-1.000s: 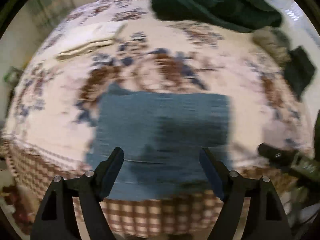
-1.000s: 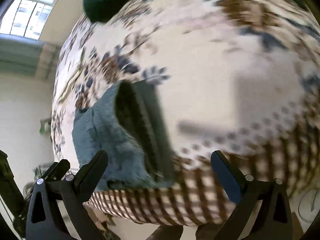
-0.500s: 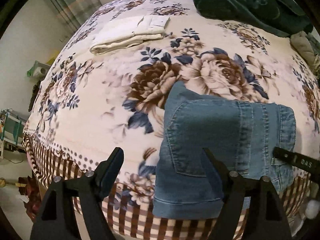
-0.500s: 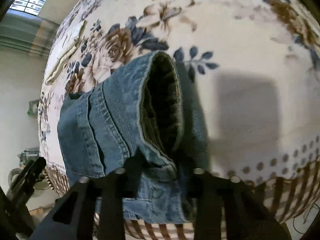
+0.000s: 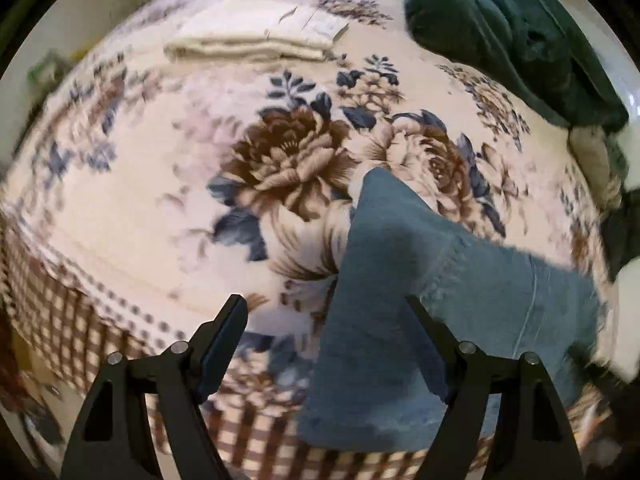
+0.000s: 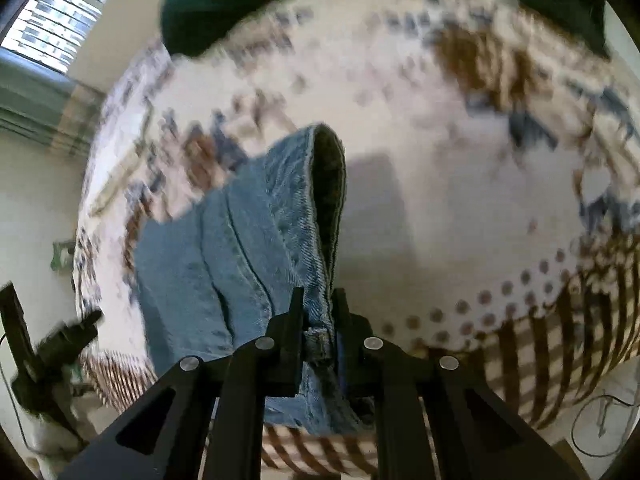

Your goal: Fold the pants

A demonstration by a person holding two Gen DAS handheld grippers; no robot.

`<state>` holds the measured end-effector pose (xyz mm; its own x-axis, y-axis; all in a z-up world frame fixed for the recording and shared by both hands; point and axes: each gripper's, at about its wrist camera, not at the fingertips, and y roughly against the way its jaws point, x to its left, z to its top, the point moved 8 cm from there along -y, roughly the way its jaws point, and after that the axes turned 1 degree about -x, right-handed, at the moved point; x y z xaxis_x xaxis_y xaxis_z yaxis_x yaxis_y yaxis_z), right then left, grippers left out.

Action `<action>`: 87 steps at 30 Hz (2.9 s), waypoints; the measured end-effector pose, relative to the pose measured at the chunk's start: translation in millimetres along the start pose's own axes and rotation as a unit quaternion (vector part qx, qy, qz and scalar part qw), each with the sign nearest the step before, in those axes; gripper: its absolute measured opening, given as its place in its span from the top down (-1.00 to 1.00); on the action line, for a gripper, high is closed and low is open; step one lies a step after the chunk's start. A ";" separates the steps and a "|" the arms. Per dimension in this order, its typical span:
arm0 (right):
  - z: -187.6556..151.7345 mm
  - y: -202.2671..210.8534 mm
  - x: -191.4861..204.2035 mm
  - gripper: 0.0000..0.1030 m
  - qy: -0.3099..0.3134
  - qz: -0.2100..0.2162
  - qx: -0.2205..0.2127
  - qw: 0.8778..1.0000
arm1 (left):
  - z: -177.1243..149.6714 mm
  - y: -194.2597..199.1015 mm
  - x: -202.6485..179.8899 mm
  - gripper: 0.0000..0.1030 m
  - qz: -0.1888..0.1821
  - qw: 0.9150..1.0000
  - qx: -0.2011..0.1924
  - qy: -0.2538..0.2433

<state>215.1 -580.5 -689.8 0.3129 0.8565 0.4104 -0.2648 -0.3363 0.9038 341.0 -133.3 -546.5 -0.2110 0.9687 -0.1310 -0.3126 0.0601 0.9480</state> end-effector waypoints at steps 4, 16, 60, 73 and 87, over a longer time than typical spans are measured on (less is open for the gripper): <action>-9.0 -33.1 -33.8 0.07 -0.046 -0.022 0.072 0.996 | 14.2 -24.4 -2.5 -0.48 -0.028 0.999 0.023 0.028; 34.2 -49.3 -18.3 -0.37 -0.097 0.050 0.048 0.993 | 61.2 -114.8 -26.7 -0.48 -0.065 0.993 0.098 0.020; -102.7 -100.4 2.3 -0.70 -0.271 0.269 0.041 0.923 | -72.4 -81.5 -15.1 -0.96 -0.128 0.983 0.128 0.035; -60.1 -79.4 61.0 -0.70 -0.191 0.291 -0.013 0.937 | -72.5 -83.5 -2.1 -0.96 -0.141 0.981 0.127 0.047; -58.6 -125.4 74.2 -0.73 -0.236 0.307 0.021 0.922 | -72.9 -102.3 4.7 -0.97 -0.178 0.971 0.139 0.079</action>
<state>218.0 -451.9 -779.8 0.4808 0.2365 0.8444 -0.4915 -0.7248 0.4828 304.5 -152.5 -665.2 -0.2814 0.8273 -0.4862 -0.1344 0.4677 0.8736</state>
